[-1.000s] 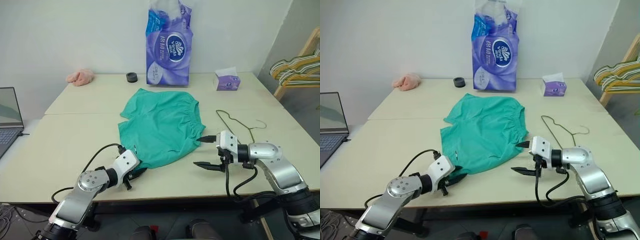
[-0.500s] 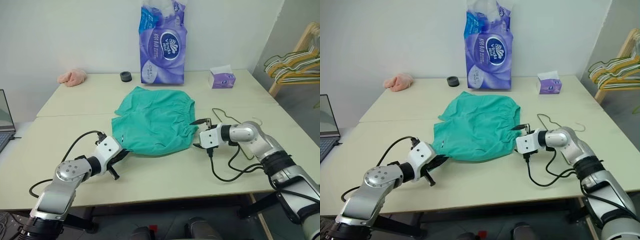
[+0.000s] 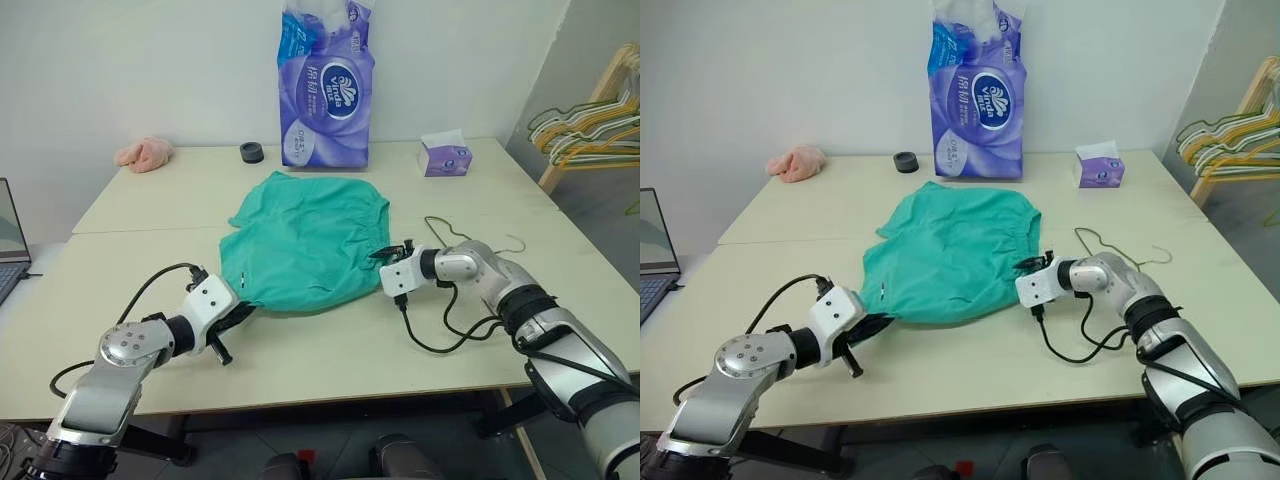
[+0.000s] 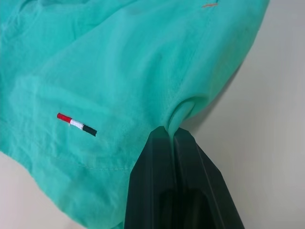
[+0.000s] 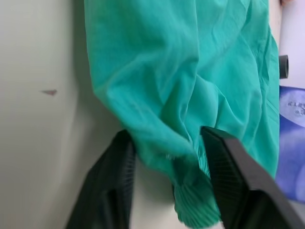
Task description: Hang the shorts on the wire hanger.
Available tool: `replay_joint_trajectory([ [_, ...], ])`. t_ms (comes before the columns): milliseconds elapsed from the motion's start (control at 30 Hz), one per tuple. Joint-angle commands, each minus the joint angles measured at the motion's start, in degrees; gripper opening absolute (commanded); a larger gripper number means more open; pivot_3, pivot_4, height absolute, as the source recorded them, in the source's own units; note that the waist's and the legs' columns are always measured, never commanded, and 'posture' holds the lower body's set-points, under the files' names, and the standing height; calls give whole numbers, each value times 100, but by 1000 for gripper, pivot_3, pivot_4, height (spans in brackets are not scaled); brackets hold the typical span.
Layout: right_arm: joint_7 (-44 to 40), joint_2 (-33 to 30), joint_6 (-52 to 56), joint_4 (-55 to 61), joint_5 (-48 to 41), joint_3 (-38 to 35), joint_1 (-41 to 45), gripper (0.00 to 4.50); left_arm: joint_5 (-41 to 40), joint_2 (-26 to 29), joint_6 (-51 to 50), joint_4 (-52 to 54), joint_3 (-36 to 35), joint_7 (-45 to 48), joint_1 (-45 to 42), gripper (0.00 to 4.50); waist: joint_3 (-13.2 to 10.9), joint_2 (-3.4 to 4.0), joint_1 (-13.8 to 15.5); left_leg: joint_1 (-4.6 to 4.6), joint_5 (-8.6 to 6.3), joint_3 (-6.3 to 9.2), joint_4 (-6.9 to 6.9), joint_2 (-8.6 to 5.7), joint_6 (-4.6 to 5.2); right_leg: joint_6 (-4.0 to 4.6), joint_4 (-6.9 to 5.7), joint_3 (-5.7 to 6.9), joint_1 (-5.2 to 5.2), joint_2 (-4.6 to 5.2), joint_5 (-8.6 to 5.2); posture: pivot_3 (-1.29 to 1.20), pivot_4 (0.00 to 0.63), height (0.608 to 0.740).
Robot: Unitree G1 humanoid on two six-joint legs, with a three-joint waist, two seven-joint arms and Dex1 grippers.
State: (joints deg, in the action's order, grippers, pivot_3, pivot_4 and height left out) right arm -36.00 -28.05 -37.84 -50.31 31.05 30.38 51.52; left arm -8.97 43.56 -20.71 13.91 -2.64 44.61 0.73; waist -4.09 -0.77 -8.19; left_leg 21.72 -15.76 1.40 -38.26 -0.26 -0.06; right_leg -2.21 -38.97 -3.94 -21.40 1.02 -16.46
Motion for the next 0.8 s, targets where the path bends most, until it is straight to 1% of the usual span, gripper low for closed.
replay_joint_trajectory([
  [33,97,-62,43,38,-32,-163,216,822,18,112,175,42,-143,64,-42,0,0,0,-9,-1,0,0,1,0,0,0,0,0,0,0,0,-126,23,740],
  [100,61,-95,37,116,-67,-180,208,111,47,146,227,-7,-109,107,-39,0,0,1,-15,-1,0,0,2,0,0,0,0,0,0,0,0,-130,23,740],
  [133,7,-110,46,192,-108,-196,189,49,49,168,240,-29,-86,157,-38,0,0,1,-17,-1,0,0,2,0,0,0,-1,0,0,0,0,-130,23,740],
  [233,-283,-196,134,534,-284,-232,42,49,64,300,300,-42,-11,391,69,0,0,1,-44,-1,0,0,2,0,0,0,-1,0,-1,0,0,-139,26,740],
  [333,-873,-521,346,1097,-482,-264,-267,49,101,581,395,34,121,754,353,0,-1,2,-61,-1,0,1,8,0,0,1,1,1,-1,0,-1,-138,29,740],
  [500,-2411,-1122,1644,3055,-1513,-503,-1246,49,-29,1030,334,278,248,1366,918,0,-2,3,-42,3,0,2,16,1,0,5,8,7,-3,7,-7,-145,32,740],
  [567,-2830,-1338,2158,3786,-1761,-549,-1590,49,-95,1140,288,360,246,1506,1058,0,-4,7,-20,1,-1,5,16,2,0,11,4,12,-1,9,-11,-152,32,740],
  [700,-3346,-1685,2952,4842,-2053,-579,-2048,49,-298,1233,138,539,229,1709,1209,0,-5,8,-10,-15,0,7,16,3,1,21,-2,20,7,9,-18,-159,32,740],
  [800,-3608,-1815,3394,5324,-2225,-580,-2199,49,-420,1262,4,720,259,1804,1323,0,-4,7,-14,-29,0,4,16,5,1,24,-3,19,14,7,-22,-166,32,740],
])
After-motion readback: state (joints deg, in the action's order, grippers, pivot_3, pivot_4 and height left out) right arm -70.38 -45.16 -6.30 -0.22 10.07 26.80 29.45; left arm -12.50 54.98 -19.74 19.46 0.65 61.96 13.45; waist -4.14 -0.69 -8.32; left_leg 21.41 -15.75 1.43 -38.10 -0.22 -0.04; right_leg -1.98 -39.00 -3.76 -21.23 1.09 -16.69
